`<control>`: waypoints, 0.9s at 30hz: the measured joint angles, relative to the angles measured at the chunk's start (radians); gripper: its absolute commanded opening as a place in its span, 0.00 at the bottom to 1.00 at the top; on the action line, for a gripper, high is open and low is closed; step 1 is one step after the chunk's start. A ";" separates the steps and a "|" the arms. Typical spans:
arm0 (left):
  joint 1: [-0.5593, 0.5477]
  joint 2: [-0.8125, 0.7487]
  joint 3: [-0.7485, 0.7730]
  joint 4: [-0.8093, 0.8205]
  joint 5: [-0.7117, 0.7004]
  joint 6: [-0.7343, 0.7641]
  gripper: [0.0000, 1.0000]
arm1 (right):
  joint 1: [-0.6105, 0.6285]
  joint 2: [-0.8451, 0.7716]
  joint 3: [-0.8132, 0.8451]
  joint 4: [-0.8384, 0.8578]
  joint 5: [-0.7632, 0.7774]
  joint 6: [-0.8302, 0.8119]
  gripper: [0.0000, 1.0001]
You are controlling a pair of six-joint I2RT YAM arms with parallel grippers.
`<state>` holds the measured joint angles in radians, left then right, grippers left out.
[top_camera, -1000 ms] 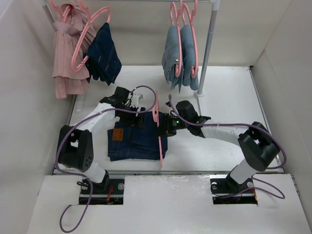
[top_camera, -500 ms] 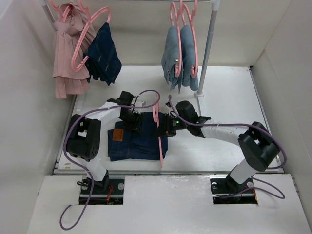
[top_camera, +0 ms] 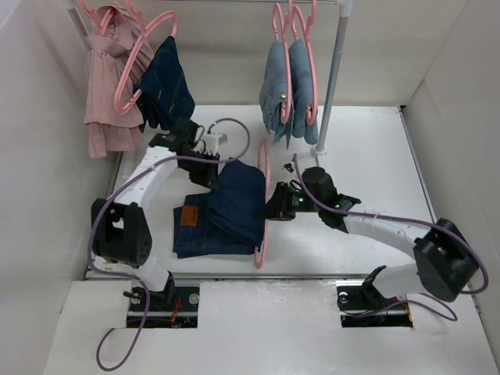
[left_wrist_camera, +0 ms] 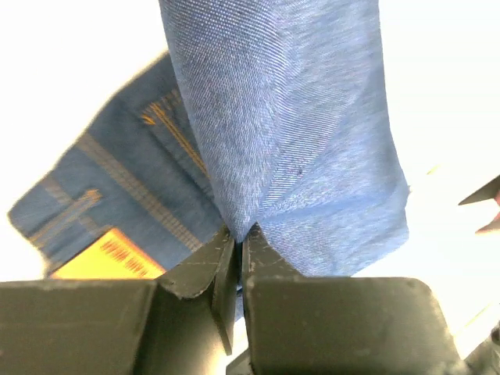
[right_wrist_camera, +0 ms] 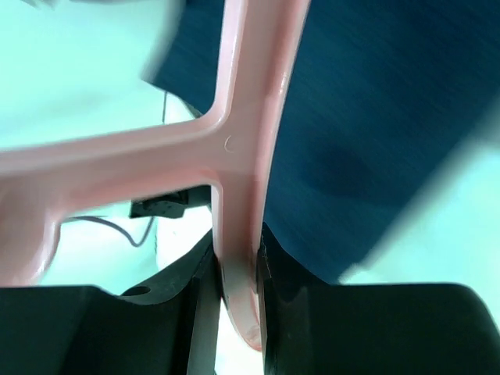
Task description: Place the trousers on the hanger
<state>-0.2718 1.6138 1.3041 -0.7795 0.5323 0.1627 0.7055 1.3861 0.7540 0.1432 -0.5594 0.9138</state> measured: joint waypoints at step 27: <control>0.109 -0.214 0.219 -0.349 0.007 0.294 0.00 | -0.043 0.125 -0.056 -0.008 0.128 0.074 0.00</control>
<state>-0.1627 1.3998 1.5227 -1.1282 0.5392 0.4564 0.6628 1.5112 0.6975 0.1349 -0.4313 0.9874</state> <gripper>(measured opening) 0.014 0.153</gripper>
